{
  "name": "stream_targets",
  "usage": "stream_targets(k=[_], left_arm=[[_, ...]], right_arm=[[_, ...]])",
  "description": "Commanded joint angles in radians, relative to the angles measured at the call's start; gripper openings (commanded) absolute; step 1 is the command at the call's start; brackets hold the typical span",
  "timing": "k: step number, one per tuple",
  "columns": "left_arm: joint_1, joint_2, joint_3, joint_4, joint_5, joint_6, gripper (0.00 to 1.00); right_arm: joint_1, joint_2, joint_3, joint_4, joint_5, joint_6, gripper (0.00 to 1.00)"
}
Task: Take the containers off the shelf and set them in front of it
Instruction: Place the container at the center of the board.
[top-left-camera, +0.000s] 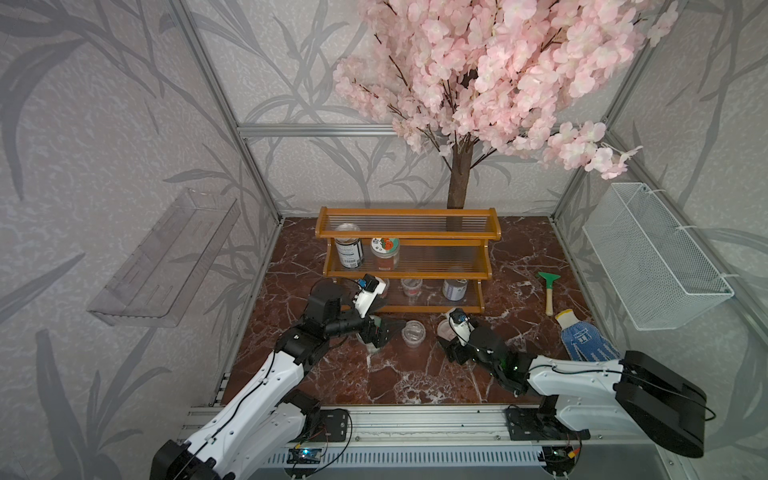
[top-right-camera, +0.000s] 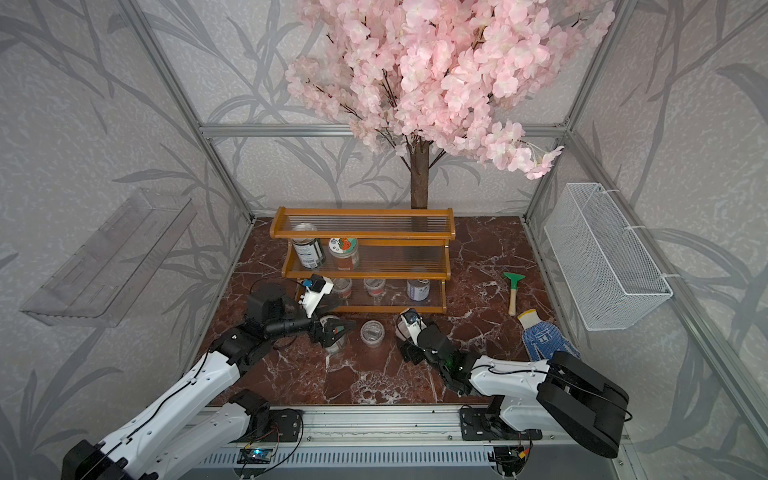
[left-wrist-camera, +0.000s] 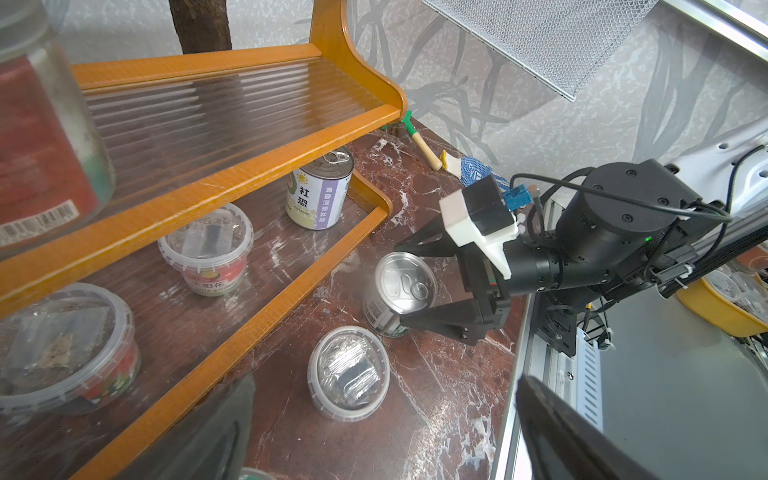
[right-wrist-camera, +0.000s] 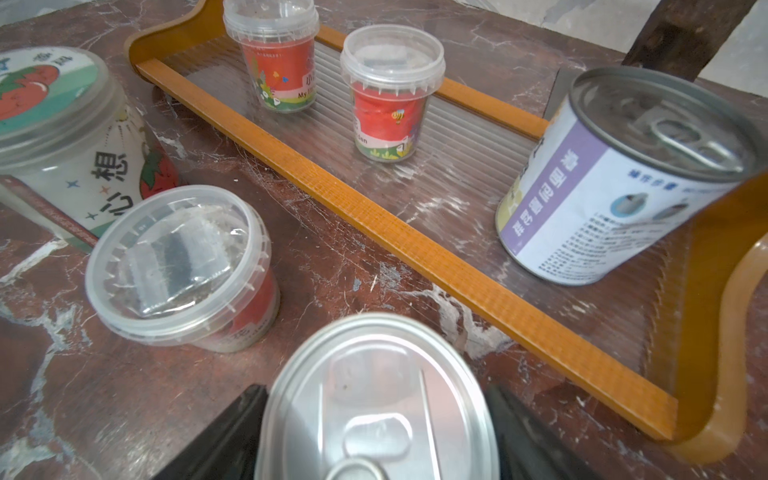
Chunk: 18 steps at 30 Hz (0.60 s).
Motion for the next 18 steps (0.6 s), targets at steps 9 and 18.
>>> stream_targets(k=[9,18], left_arm=[[-0.001,-0.004,0.053,-0.04,-0.021,0.018,1.0],[0.0,-0.024,0.068,-0.038,-0.063,-0.003,1.0]], right_arm=[[0.006,-0.101,0.027,-0.085,0.033,-0.028,0.94],[-0.001,-0.32,0.095,-0.251,0.094,-0.085,0.98]])
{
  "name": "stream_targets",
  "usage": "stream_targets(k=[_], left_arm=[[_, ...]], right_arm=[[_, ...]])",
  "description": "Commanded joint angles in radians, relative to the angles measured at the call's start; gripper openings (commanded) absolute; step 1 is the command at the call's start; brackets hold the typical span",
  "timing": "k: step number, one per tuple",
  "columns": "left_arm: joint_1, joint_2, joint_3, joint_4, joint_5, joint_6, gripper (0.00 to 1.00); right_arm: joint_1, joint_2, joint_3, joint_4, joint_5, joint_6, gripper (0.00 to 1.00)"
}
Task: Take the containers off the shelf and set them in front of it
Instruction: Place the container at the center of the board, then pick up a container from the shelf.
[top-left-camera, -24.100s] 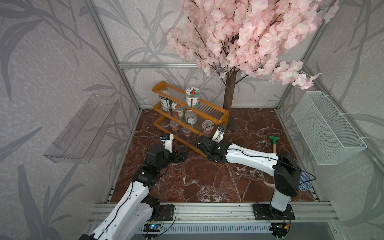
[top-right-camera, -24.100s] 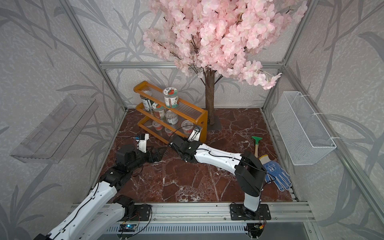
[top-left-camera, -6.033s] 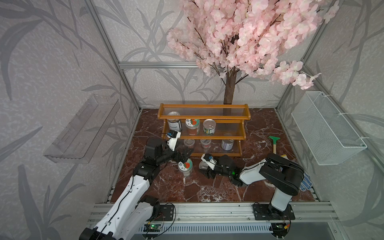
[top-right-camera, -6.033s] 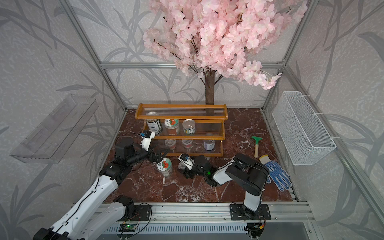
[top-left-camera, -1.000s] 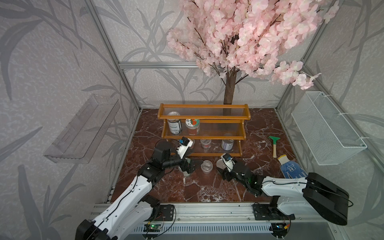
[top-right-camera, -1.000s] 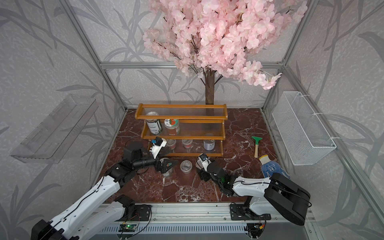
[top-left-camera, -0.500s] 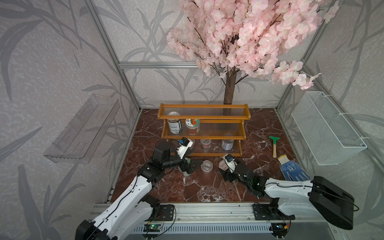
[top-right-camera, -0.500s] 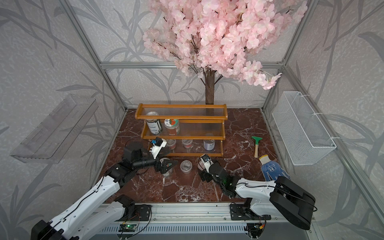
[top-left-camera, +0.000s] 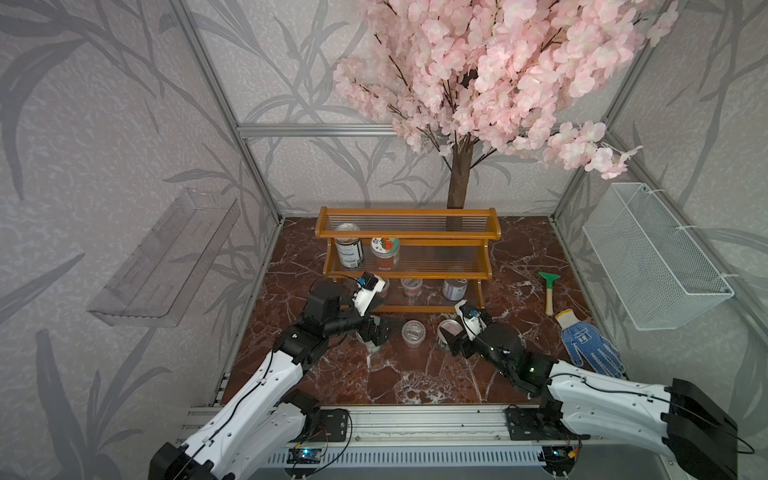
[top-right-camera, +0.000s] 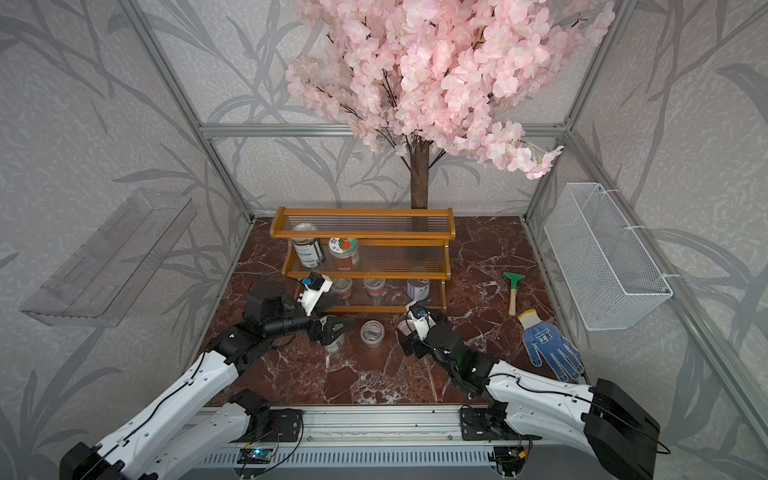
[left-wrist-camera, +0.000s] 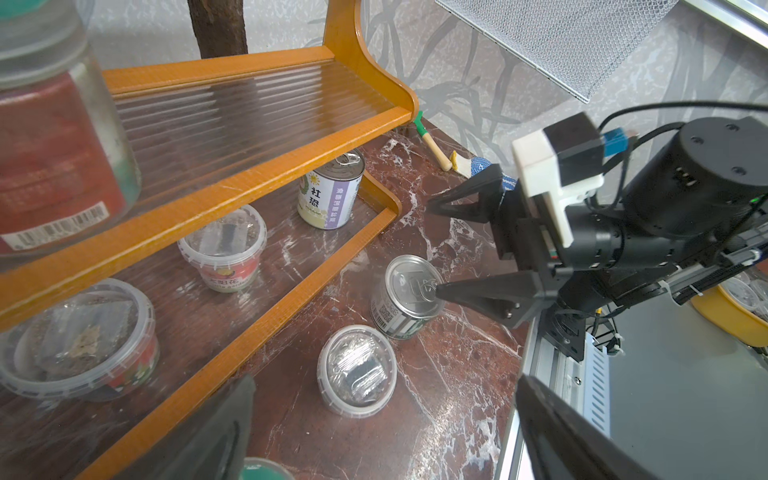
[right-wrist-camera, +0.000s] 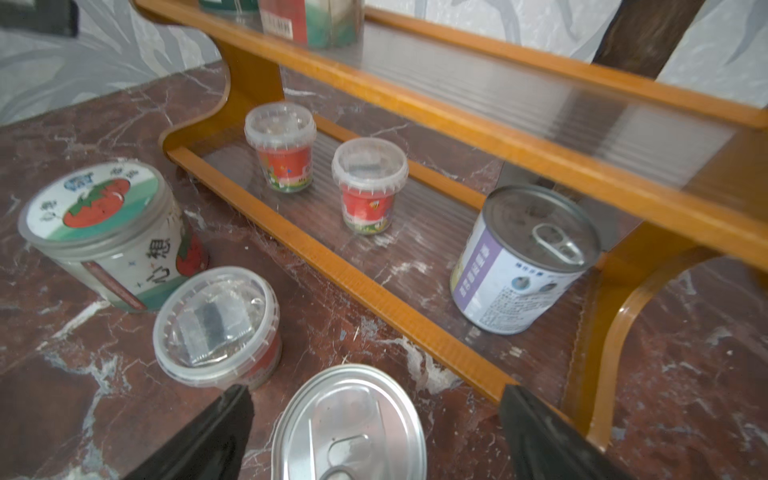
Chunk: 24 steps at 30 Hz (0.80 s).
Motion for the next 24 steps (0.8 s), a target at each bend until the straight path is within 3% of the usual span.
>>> stream_targets(k=[1,10,17,24], left_arm=[[-0.001,-0.018,0.038,0.008,-0.03,-0.012,1.0],[-0.001,-0.014,0.062,0.032,-0.179,-0.029,1.0],[-0.033,0.013,0.081,0.116,-0.437,-0.127,1.0],[-0.168,0.145,0.136,0.179,-0.755,-0.186,1.0]], right_arm=[[-0.006,-0.053,0.053,-0.077,0.036,-0.041,0.98],[-0.077,-0.038,0.217,-0.109,-0.043,-0.076,0.99],[-0.152,-0.022,0.357,-0.296,-0.158,-0.047,0.99],[-0.222,-0.045,0.459,-0.496,-0.196,-0.024,0.99]])
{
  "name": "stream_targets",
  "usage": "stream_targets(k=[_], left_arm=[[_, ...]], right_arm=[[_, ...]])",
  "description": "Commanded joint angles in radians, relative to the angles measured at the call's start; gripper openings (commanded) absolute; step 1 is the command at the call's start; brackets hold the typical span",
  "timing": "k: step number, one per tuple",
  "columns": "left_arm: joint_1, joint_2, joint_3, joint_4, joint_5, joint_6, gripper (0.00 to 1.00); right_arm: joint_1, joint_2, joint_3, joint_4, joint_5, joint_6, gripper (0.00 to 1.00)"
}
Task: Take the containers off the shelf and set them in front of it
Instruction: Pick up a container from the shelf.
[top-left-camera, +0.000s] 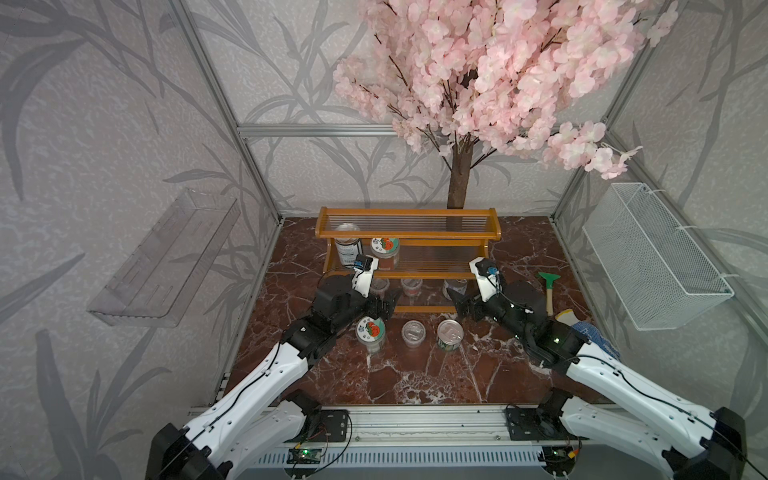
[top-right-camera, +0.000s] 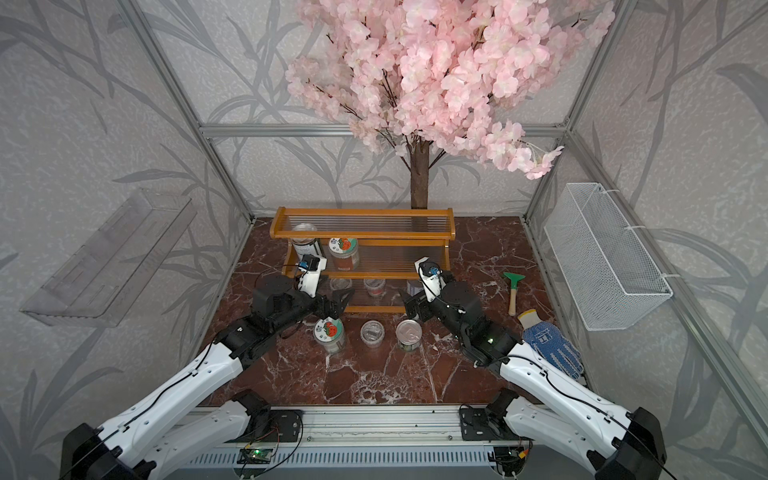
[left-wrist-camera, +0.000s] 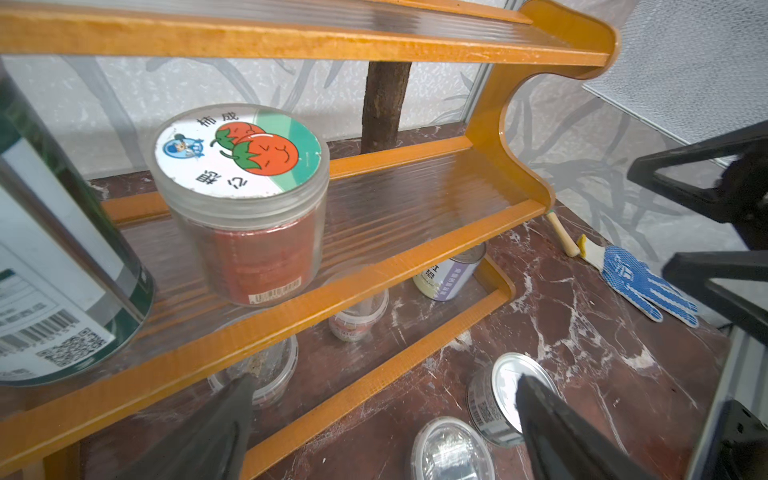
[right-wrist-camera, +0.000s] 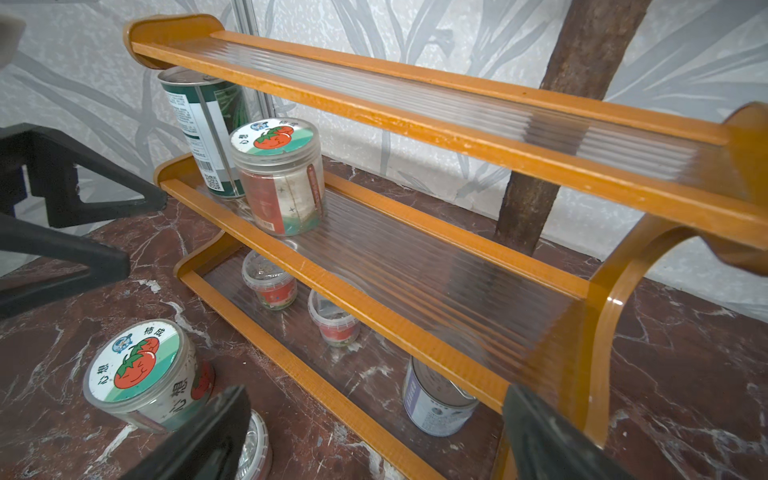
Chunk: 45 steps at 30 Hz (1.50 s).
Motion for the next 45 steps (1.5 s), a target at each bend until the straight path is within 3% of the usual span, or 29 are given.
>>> stream_targets(k=[1,5,11,22,37,45], left_arm=[[-0.046,0.051,0.054,0.068,-0.227,-0.048,1.0],[-0.087,0.12,0.096,0.105,-0.363,-0.061,1.0],[-0.105,0.255,0.208,0.08,-0.46,-0.071,1.0],[-0.108,0.394,0.276,0.148,-0.62,-0.062,1.0],[-0.096,0.477,0.29,0.239,-0.649,-0.011,0.99],[-0.072,0.509,0.301,0.266,-0.621,0.008,0.92]], right_arm=[[-0.02,-0.026,0.05,-0.148,-0.028,0.012,0.99],[-0.047,-0.049,0.063,-0.204,-0.016,0.018,0.99],[-0.07,-0.075,0.062,-0.221,-0.002,0.025,0.99],[-0.089,-0.085,0.052,-0.217,-0.002,0.029,0.99],[-0.099,-0.092,0.036,-0.21,-0.025,0.043,0.99],[-0.106,-0.11,0.025,-0.215,-0.019,0.045,0.99]])
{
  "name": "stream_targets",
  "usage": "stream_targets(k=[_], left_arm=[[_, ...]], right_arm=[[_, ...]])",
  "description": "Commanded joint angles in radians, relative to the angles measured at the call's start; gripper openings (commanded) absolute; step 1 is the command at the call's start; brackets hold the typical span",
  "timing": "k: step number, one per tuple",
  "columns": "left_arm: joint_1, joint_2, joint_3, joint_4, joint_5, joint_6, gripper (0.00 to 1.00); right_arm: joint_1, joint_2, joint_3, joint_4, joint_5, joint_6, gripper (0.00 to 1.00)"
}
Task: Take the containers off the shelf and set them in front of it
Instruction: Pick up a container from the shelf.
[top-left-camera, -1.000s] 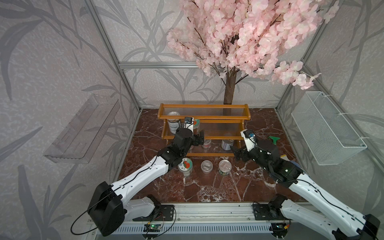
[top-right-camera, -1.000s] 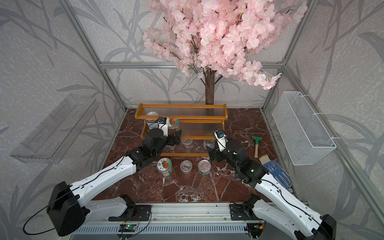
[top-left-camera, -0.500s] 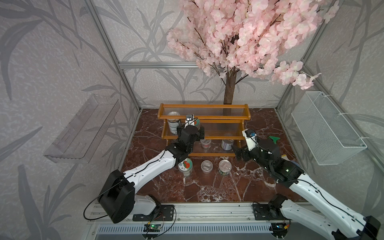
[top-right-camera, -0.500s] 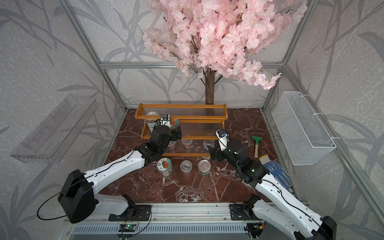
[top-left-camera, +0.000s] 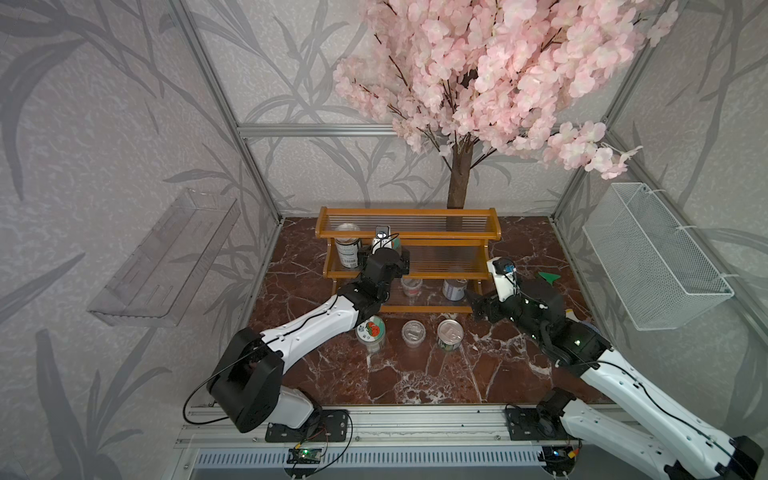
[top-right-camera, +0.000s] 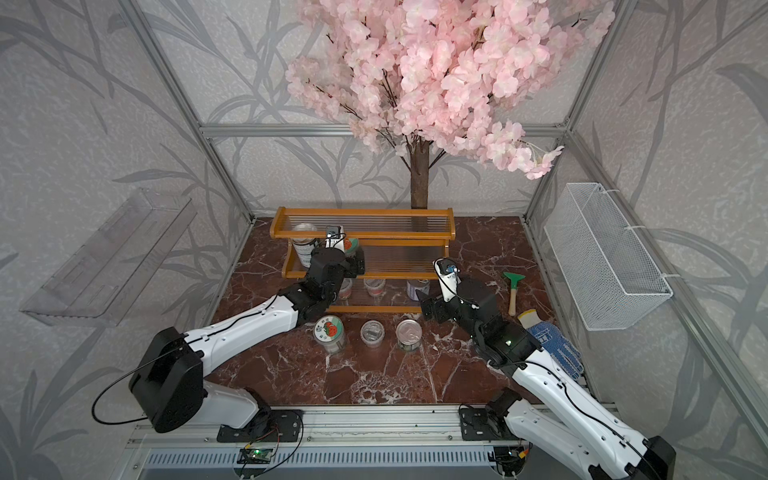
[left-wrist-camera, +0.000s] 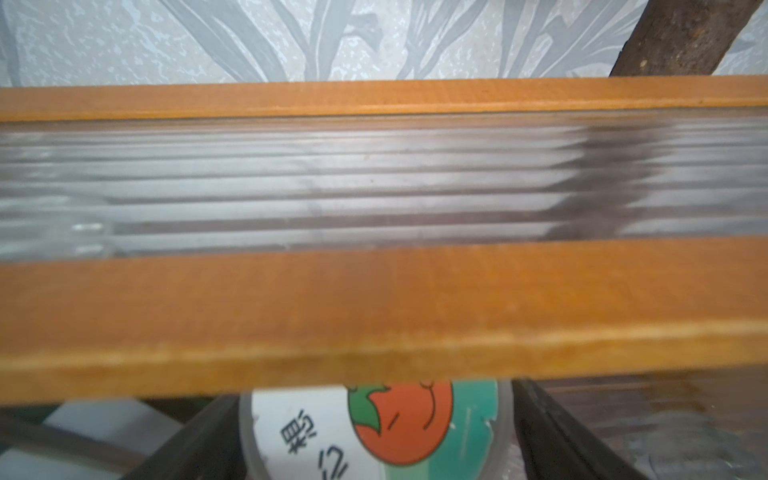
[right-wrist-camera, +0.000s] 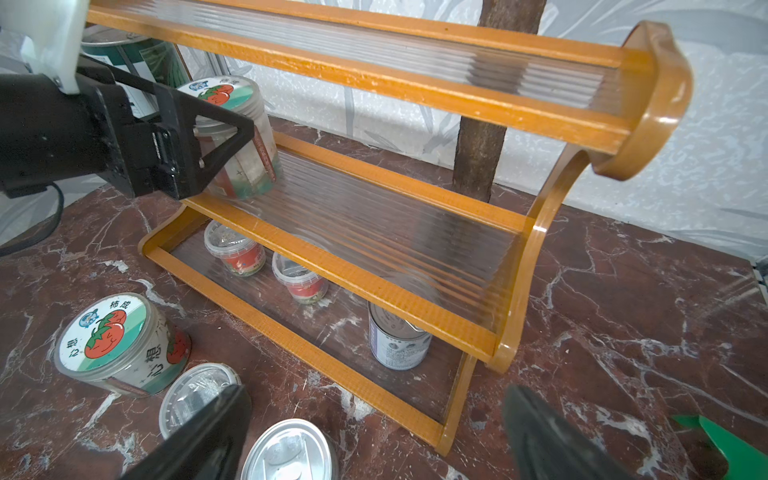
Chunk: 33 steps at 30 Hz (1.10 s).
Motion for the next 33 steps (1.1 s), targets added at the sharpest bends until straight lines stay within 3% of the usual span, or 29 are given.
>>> stream_targets(k=[1,12,22,33], left_arm=[[0.007,0.016,0.033,0.032,0.008,0.021,0.9],[0.019,-0.006,0.026,0.032,0.028,0.041,0.71],[0.019,-0.082,0.005,-0.004,0.092,0.044,0.7],[-0.007,-0.245,-0.08,-0.085,0.24,0.052,0.7]], right_arm=[[-0.007,-0.022,-0.009,-0.005,0.004,0.012,0.99],[-0.013,-0.028,-0.02,0.001,0.004,0.018,0.99],[-0.013,-0.03,-0.025,0.006,0.004,0.018,0.99],[-0.015,-0.04,-0.016,-0.024,-0.029,0.014,0.99]])
